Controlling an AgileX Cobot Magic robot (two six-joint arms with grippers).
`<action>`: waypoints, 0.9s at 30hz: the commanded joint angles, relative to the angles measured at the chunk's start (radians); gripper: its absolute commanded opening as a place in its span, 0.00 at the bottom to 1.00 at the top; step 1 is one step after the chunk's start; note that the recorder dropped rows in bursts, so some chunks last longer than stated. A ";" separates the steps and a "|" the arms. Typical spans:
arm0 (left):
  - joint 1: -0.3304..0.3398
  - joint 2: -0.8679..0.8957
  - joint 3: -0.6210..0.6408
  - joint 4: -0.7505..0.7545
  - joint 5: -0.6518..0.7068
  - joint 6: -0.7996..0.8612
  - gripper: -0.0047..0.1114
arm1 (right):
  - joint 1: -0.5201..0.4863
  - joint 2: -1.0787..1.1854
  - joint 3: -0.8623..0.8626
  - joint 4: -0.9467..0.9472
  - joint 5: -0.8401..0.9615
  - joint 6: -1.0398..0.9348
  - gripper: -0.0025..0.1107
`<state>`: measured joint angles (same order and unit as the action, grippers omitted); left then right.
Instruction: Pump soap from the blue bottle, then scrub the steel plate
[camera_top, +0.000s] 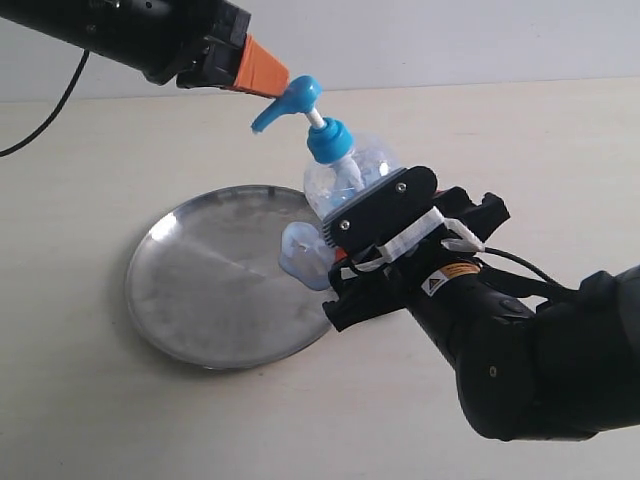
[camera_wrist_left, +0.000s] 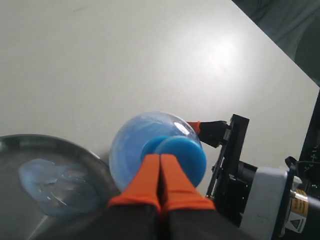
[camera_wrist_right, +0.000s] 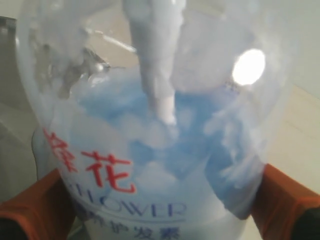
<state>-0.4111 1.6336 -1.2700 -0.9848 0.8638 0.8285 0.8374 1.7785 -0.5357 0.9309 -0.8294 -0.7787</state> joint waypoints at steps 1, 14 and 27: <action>-0.008 0.022 0.011 0.064 0.023 0.001 0.04 | 0.000 -0.020 -0.008 -0.067 -0.056 -0.001 0.02; 0.010 -0.058 -0.023 0.101 -0.012 0.003 0.04 | 0.000 -0.020 -0.008 -0.069 -0.055 -0.001 0.02; 0.018 -0.084 -0.023 0.002 0.072 0.010 0.04 | 0.000 -0.018 -0.008 -0.074 -0.043 0.005 0.02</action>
<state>-0.3890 1.5550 -1.2901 -0.9604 0.9106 0.8337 0.8374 1.7785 -0.5357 0.8887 -0.8196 -0.7787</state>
